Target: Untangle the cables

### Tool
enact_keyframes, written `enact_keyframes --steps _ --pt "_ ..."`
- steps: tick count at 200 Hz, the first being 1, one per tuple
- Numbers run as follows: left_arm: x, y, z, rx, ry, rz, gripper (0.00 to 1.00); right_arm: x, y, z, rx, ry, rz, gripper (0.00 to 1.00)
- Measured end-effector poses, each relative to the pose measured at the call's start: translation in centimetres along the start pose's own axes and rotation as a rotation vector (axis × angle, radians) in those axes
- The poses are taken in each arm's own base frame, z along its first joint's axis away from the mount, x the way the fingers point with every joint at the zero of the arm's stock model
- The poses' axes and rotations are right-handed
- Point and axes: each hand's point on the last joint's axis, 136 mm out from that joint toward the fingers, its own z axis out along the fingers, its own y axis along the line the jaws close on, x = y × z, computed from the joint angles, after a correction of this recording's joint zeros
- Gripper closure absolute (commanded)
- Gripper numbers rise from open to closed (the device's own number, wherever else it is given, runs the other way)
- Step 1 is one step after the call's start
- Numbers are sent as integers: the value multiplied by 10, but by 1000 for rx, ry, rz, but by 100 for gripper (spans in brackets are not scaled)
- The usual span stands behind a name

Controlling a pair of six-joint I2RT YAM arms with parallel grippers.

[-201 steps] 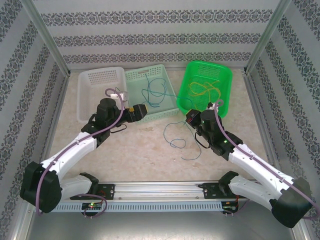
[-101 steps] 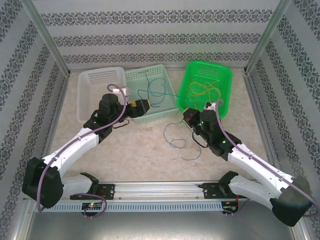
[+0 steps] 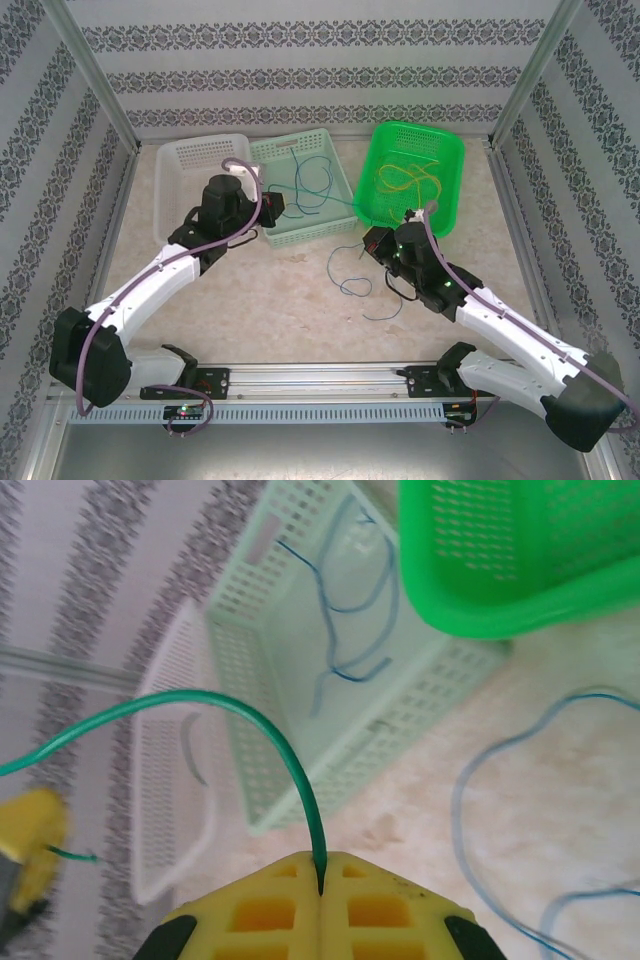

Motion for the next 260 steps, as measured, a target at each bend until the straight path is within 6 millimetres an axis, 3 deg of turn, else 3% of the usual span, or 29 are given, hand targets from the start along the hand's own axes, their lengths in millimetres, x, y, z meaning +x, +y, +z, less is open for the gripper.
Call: enact_keyframes --steps 25,55,87,121,148,193,260 --pt "7 17 -2 -110 94 158 97 -11 -7 -16 94 25 -110 100" --pt "45 37 -2 -194 275 323 97 -30 8 -34 143 64 -266 100" --pt "81 33 2 -215 461 512 98 -31 4 -31 252 163 -441 100" --pt "108 34 5 -257 587 668 98 -54 -8 -42 381 181 -611 100" --pt "108 40 1 -296 595 722 96 -60 -7 -52 409 201 -731 100" --pt "98 44 -5 -365 580 829 95 -55 -14 -51 415 249 -813 100" --pt "102 47 -9 -399 613 993 95 -27 -13 -45 380 347 -979 100"
